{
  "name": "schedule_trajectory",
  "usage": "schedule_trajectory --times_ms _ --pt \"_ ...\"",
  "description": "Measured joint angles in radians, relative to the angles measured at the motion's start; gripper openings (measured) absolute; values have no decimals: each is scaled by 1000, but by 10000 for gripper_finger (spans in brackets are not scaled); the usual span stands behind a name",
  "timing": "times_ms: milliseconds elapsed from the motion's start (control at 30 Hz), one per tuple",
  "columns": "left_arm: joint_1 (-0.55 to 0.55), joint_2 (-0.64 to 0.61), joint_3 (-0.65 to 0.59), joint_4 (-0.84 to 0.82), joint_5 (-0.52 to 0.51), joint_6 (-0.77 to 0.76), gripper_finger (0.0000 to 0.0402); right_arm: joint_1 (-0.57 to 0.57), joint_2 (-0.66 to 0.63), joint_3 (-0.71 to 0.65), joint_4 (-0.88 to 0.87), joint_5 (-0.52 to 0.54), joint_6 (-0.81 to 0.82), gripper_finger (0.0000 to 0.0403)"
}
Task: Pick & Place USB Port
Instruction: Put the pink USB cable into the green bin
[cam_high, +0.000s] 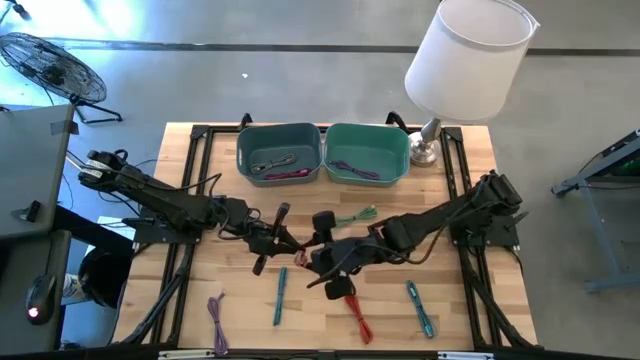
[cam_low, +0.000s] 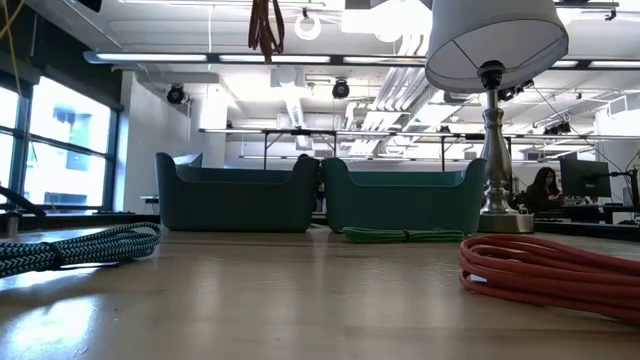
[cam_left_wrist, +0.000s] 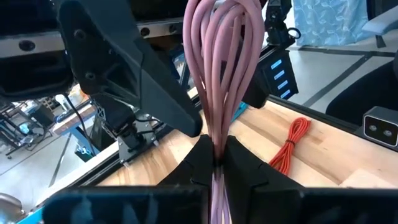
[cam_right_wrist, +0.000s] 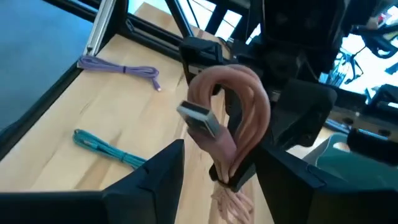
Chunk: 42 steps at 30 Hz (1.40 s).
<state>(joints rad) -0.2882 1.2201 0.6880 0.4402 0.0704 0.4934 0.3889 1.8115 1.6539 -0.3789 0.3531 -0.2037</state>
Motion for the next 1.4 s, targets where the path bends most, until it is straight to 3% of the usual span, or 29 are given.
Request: schedule_trajectory --times_ms 200,400,767,933,1133,1267,1400 --pt "0 0 0 -2 9 7 9 0 1 0 7 -3 -32 156" --pt "-1 0 0 -10 -31 8 59 -5 1 0 -8 -31 -45 20" --pt "0 -6 0 4 -24 0 110 0 1 0 -156 93 26 10" --pt "1 -49 1 -86 -94 9 112 14 1 0 -423 354 184 10" --pt "0 -88 1 -265 -282 8 112 -20 1 -1 -746 603 428 9" --pt "0 -87 1 -345 -367 6 113 -103 -11 -1 -859 627 508 9" --pt "0 -87 1 -419 -413 -26 113 -231 -25 0 -856 560 492 9"
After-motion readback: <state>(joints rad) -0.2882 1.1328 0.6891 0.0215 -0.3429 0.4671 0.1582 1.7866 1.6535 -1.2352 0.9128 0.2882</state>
